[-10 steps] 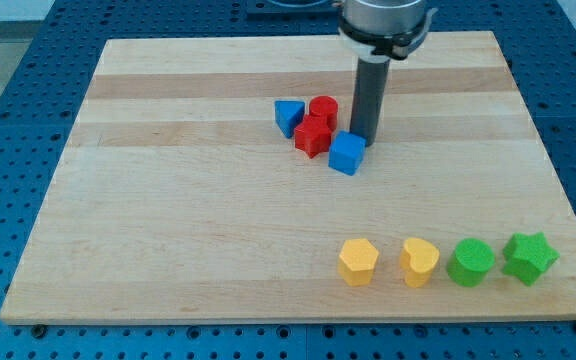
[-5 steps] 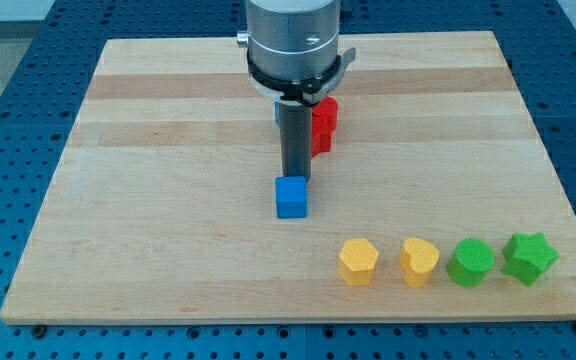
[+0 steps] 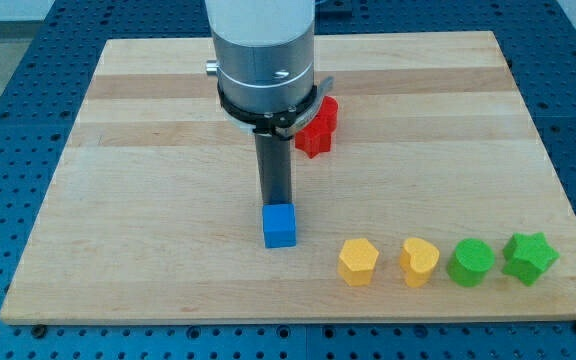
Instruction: Slide the blue cube to the bottom center
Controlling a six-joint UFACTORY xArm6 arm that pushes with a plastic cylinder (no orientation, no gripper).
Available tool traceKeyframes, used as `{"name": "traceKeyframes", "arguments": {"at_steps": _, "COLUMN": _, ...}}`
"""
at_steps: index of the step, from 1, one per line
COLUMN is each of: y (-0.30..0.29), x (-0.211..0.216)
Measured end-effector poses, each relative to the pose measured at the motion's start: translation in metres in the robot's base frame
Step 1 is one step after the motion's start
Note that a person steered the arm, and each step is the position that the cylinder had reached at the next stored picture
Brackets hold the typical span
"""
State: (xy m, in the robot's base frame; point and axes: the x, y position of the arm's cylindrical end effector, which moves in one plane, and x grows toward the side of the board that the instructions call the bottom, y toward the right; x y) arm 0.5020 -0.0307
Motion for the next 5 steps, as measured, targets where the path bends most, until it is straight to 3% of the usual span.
{"name": "traceKeyframes", "arguments": {"at_steps": 5, "y": -0.001, "x": 0.042}}
